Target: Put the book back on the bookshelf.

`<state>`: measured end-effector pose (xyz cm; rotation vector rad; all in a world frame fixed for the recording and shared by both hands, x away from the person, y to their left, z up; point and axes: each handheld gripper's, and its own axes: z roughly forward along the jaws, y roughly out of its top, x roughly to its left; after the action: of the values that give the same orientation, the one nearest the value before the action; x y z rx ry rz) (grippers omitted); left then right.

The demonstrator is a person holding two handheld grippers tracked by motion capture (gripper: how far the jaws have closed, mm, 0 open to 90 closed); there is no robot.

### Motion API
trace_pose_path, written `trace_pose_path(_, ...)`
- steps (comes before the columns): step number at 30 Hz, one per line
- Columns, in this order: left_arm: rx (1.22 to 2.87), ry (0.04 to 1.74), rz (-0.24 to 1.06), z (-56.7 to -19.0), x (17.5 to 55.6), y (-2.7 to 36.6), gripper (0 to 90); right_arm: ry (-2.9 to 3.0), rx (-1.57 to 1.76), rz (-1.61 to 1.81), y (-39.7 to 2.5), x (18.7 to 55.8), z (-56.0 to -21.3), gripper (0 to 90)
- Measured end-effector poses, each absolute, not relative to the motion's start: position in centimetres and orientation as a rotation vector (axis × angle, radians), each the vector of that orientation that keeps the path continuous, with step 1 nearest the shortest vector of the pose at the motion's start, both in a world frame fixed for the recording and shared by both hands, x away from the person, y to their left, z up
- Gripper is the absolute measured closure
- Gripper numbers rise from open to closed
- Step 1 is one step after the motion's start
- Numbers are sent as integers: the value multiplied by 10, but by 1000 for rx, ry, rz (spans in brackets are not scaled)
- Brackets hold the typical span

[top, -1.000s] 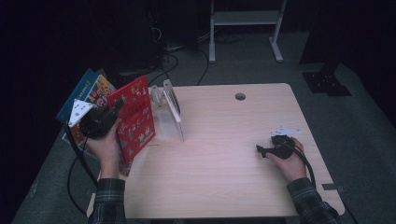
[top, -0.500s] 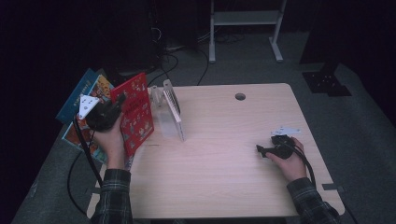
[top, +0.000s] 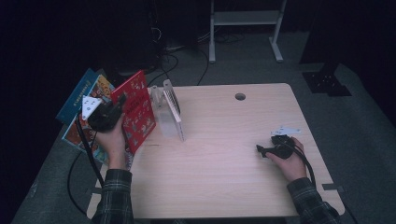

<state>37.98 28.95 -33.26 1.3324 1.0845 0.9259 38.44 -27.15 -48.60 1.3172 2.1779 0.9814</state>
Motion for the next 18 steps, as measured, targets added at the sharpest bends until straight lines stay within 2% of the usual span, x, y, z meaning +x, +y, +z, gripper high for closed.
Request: trace_pose_path(18,1387,1164,923,-341,385,287,794,2179,1317,981,-271,384,-486,202)
